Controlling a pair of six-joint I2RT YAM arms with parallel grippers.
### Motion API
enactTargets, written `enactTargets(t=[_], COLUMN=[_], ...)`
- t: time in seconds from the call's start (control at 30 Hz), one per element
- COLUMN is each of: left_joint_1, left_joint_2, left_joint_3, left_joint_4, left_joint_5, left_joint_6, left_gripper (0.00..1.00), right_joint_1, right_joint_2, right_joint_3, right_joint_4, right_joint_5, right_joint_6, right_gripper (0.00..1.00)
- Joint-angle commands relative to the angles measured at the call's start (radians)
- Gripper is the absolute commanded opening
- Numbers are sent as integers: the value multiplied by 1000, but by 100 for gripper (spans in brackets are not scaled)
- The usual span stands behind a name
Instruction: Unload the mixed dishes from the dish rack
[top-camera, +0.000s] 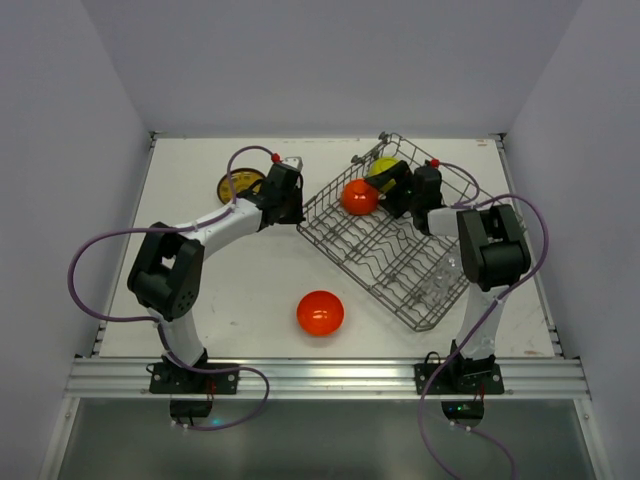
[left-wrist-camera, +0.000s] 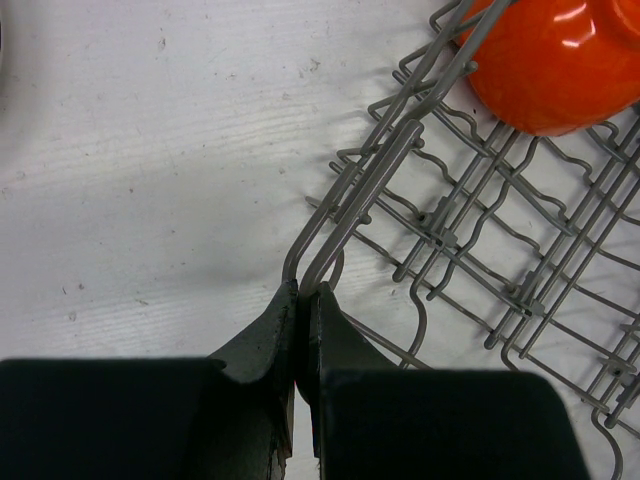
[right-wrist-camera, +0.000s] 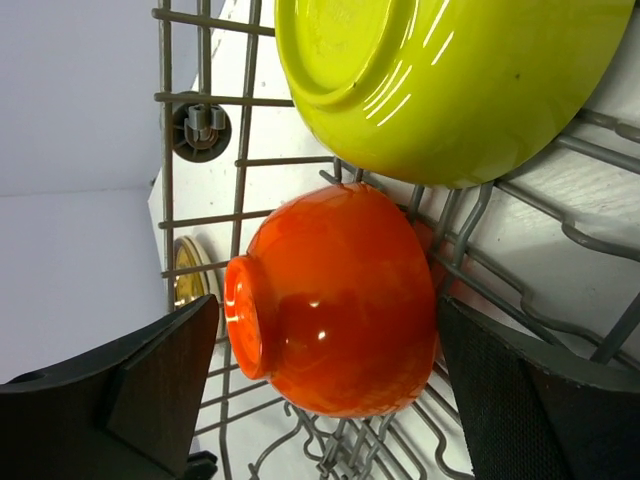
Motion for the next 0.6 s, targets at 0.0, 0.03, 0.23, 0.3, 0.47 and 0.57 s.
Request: enactTargets(t=[0.0,0.03,0.23,0.3,0.47,0.57], left_joint_1=[1,2,2,2,2,2], left_joint_2=[-7,-7,-9,-7,-6,-9], left_joint_3=[39,39,41,44,44,42], left_joint_4=[31,31,28,28,27,27], left_joint_5=[9,9,6,8,9,8], left_joint_6=[-8,-8,-7,-7,-7,-5], left_gripper=[0,0,0,0,0,0], right_joint_1=[28,26,36,39,43,54], right_joint_2=[7,12,-10,-20,12,7], right_joint_3=[10,5,-36,-38,-20,-35], right_joint_4=[139,151,158,119,99,99], right_joint_5=[-105,-112,-64,-46,-77,-77], right_joint_6=[76,91,123,114,113,88], right_gripper=[90,89,88,88,88,87])
